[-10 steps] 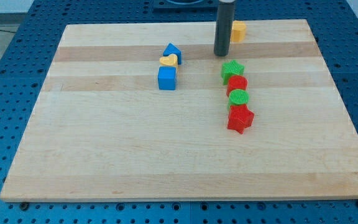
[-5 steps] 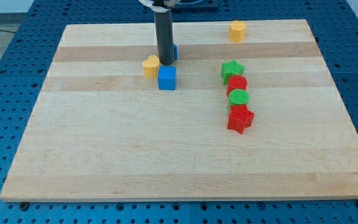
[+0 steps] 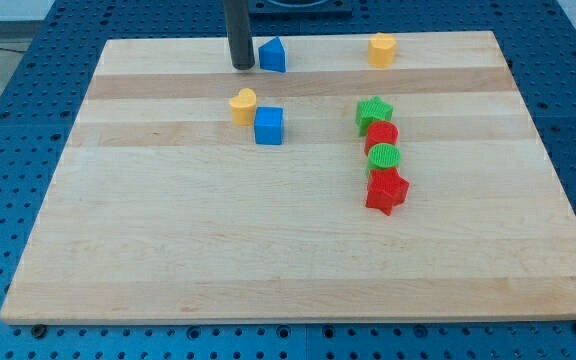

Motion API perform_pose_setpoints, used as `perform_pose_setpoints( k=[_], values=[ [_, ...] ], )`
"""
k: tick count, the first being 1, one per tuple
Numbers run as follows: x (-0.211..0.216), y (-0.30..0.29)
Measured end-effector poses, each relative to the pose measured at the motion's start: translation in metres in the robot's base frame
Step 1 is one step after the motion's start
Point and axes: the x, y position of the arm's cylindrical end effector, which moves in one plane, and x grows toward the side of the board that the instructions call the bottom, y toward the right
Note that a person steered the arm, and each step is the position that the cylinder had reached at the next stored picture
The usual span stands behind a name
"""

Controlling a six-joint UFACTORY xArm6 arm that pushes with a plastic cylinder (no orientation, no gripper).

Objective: Slide the blue triangle to the left of the yellow hexagon

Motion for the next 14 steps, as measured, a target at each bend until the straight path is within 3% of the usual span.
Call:
perform_pose_setpoints(
  k=[4,7,10,14],
  values=[
    [-0.014,0.072],
    [0.012,0.034],
    [0.014,0.114],
    [0.031,0.149]
  ],
)
